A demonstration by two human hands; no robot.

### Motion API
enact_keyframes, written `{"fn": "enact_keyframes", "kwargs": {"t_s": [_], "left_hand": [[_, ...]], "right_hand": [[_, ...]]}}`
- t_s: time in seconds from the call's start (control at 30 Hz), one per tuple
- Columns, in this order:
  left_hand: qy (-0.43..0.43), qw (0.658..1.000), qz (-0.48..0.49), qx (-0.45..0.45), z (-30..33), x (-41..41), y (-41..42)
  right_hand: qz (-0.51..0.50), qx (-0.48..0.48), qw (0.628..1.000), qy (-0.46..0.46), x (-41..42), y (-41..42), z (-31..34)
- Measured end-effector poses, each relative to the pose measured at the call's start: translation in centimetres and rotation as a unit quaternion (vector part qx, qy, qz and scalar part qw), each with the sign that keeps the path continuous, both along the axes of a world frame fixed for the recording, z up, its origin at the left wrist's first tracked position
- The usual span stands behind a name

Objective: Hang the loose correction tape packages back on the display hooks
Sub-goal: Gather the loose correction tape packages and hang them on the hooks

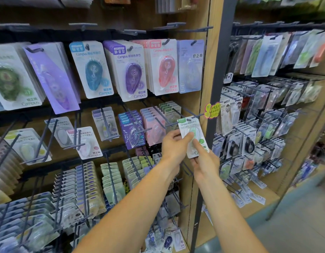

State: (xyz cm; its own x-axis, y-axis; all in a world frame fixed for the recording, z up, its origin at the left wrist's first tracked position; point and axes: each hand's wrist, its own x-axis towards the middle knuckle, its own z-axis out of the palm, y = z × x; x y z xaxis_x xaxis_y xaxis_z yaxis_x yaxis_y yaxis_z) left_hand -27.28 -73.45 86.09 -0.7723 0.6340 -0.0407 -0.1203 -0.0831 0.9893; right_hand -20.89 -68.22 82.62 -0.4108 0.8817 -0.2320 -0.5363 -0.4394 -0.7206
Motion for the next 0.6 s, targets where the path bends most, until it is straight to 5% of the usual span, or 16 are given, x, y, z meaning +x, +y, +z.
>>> {"fn": "enact_keyframes", "kwargs": {"t_s": [0.3,0.5,0.6], "left_hand": [[0.026,0.988,0.142,-0.047,-1.4,-3.7,4.0],[0.031,0.996,0.083,-0.032,-1.3,-4.3,3.8],[0.088,0.995,0.009,-0.036,-2.8,-2.2,0.4]], "right_hand": [[0.022,-0.05,0.998,-0.036,-5.9,2.4,0.5],[0.133,-0.022,0.989,-0.066,-9.8,5.3,-0.7],[0.091,-0.01,0.989,-0.12,-6.0,3.7,-2.8]]}}
